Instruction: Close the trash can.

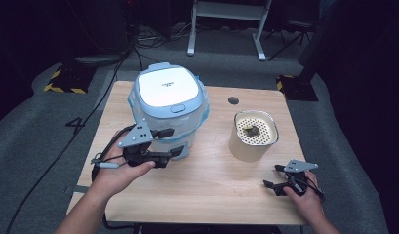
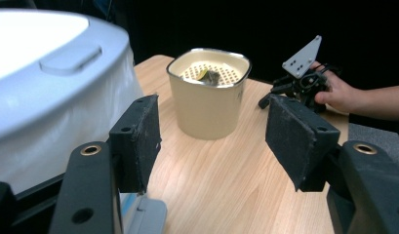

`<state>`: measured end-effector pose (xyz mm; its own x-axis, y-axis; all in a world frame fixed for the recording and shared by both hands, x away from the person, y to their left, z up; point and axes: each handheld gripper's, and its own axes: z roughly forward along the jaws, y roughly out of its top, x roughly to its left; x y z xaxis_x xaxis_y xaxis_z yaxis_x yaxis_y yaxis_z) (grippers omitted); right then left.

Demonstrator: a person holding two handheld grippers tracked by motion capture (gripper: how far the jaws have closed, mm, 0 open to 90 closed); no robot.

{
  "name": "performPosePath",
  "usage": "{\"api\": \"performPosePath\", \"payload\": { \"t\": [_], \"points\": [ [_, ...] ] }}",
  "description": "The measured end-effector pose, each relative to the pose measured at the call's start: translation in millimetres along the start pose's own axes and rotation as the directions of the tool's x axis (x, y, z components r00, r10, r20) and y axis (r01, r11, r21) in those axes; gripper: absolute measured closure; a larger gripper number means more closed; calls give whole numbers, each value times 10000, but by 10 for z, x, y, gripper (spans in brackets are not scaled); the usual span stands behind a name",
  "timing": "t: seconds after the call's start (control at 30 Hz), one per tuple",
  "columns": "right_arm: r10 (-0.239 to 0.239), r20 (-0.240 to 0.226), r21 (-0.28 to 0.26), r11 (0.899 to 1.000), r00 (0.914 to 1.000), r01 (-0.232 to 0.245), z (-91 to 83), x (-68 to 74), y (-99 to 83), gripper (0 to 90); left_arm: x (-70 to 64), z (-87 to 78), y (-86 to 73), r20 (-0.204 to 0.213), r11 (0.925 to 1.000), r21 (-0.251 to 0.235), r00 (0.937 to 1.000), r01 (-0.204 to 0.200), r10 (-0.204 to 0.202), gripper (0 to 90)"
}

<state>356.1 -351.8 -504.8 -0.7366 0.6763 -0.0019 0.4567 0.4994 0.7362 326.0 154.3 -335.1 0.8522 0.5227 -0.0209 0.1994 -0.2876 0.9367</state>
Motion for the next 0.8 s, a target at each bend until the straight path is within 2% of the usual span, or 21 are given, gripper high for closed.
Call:
{"api": "performPosePath", "payload": {
  "t": [0.33, 0.43, 0.8],
  "points": [
    [-11, 0, 3, 10000, 10000, 11, 0, -1, 0, 149, 34, 104, -391, -353, 9987, 446, 9991, 255, -239, 378],
    [-15, 4, 1, 10000, 10000, 15, 0, -1, 0, 149, 60, 135, -550, -332, 9969, 549, 9980, 561, -544, 371],
    [-15, 3, 0, 10000, 10000, 15, 0, -1, 0, 149, 155, 201, -947, -680, 9898, 972, 9929, 1039, -975, 370]
  ]
}}
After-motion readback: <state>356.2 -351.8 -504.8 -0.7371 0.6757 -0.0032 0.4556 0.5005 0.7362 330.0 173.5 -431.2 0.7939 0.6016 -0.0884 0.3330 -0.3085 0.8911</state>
